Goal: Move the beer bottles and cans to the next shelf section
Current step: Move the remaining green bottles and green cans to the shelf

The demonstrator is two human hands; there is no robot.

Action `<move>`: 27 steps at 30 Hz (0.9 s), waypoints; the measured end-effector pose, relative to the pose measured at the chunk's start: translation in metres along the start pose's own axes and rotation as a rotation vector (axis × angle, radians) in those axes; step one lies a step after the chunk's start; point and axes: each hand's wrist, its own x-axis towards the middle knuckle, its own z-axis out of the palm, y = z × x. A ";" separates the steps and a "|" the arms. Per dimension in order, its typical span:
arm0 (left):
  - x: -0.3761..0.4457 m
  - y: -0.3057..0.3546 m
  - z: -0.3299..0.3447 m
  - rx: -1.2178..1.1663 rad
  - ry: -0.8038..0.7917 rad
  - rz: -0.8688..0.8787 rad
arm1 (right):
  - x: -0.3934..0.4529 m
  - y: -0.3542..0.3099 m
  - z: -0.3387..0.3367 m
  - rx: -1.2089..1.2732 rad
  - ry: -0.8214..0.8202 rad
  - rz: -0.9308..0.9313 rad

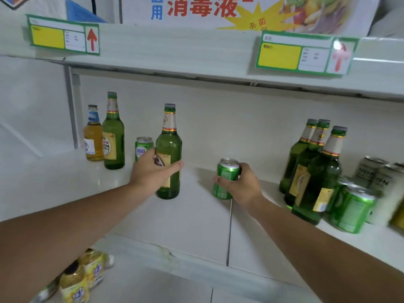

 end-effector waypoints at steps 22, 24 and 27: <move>-0.208 0.121 0.072 -0.118 -0.148 0.080 | -0.178 0.003 -0.194 0.019 0.127 -0.081; -0.231 0.135 0.090 -0.132 -0.112 0.053 | -0.192 0.013 -0.229 0.010 0.109 -0.082; -0.262 0.157 0.118 -0.143 -0.116 0.009 | -0.210 0.032 -0.278 -0.013 0.124 -0.090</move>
